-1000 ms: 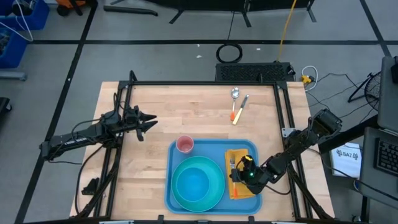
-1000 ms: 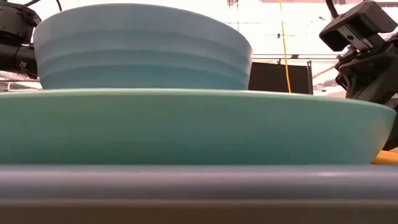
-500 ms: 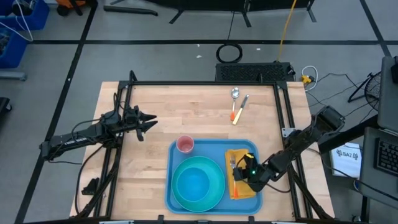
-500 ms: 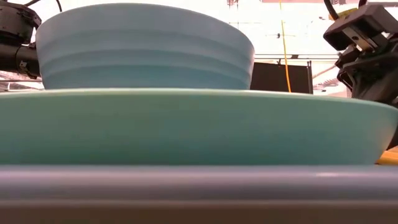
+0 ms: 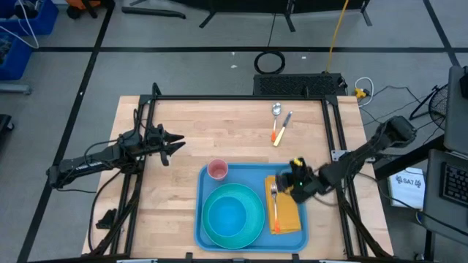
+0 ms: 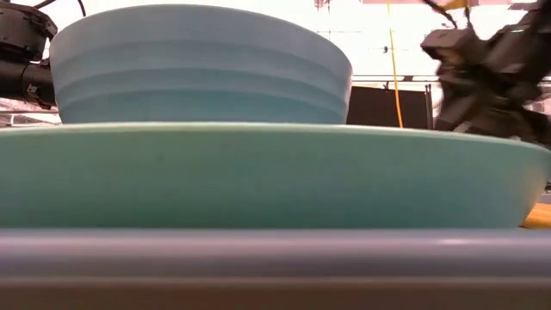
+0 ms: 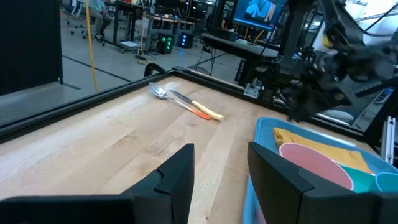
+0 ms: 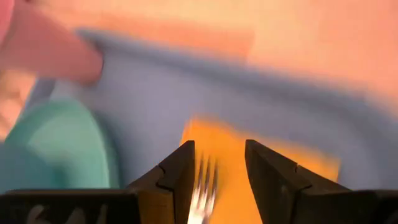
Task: Set up tray
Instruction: Put the orange spoon on the yellow napkin
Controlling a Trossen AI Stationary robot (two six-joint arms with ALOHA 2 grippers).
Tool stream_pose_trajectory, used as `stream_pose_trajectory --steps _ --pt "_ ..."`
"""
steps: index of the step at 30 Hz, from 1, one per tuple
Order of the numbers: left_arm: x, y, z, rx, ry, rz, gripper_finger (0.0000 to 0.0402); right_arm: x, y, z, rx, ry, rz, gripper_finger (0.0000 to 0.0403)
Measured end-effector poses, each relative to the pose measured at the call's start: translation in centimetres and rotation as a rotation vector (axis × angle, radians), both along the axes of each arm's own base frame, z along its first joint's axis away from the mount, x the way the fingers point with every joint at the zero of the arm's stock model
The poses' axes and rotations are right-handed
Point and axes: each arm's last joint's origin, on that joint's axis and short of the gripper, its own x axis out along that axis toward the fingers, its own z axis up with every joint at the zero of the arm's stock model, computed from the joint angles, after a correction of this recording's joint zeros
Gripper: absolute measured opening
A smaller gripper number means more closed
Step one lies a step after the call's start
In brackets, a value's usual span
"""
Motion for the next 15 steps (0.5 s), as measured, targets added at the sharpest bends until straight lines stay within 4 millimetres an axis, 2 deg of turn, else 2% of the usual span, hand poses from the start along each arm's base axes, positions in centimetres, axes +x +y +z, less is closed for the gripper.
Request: stream_pose_trajectory --steps 4,7,11,15 --pt "0.0 0.0 0.0 0.000 0.000 0.000 0.0152 1.5 -4.5 1.1 -0.152 0.071 0.055 0.0132" --pt "0.0 0.0 0.0 0.000 0.000 0.000 0.0152 2.3 -8.9 1.4 -0.169 0.152 0.095 0.0132" --pt "0.0 0.0 0.0 0.000 0.000 0.000 0.0152 2.4 -14.7 1.5 -0.126 0.179 0.105 0.0132" --pt "0.0 0.0 0.0 0.000 0.000 0.000 0.0152 1.7 -19.1 1.7 -0.131 0.152 0.069 0.0132"
